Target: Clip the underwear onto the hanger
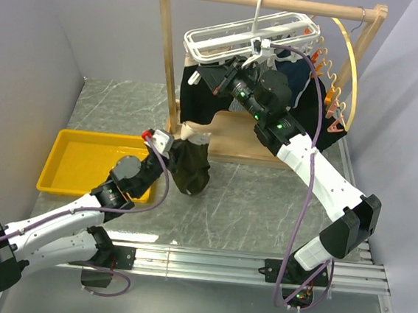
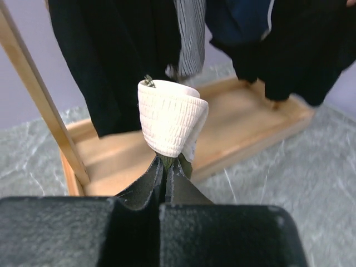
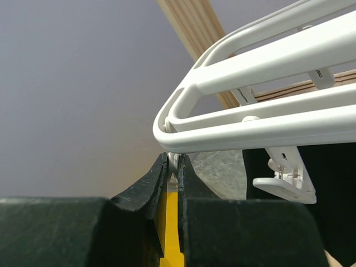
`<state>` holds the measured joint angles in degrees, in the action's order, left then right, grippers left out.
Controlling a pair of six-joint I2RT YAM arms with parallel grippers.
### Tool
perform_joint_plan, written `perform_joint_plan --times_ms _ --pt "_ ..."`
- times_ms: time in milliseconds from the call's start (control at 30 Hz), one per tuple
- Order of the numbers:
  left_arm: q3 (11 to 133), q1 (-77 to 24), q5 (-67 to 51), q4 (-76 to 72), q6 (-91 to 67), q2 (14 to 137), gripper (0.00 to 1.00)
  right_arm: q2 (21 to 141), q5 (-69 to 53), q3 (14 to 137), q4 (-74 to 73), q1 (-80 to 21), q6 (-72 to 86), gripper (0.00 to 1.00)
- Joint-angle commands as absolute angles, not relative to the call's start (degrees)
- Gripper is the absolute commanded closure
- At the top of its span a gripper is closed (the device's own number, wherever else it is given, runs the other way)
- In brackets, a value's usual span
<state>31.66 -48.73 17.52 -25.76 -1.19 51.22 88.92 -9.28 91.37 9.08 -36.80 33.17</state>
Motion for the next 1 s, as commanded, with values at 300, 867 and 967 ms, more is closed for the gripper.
perform_joint_plan --times_ms 300,867,967 --pt "42.36 -33.5 1.68 -29.44 -8.08 53.0 1.0 86.4 -14.24 89.39 13.62 -36.48 33.4 1.0" --pt "51.41 -26.37 -9.67 -30.23 -16.96 60.99 1.0 86.66 -17.93 88.16 17.05 -36.48 34.8 1.0" --pt "52.64 -26.37 -10.11 -30.32 -17.23 61.96 1.0 86.83 -17.93 88.33 17.05 -36.56 34.81 1.0"
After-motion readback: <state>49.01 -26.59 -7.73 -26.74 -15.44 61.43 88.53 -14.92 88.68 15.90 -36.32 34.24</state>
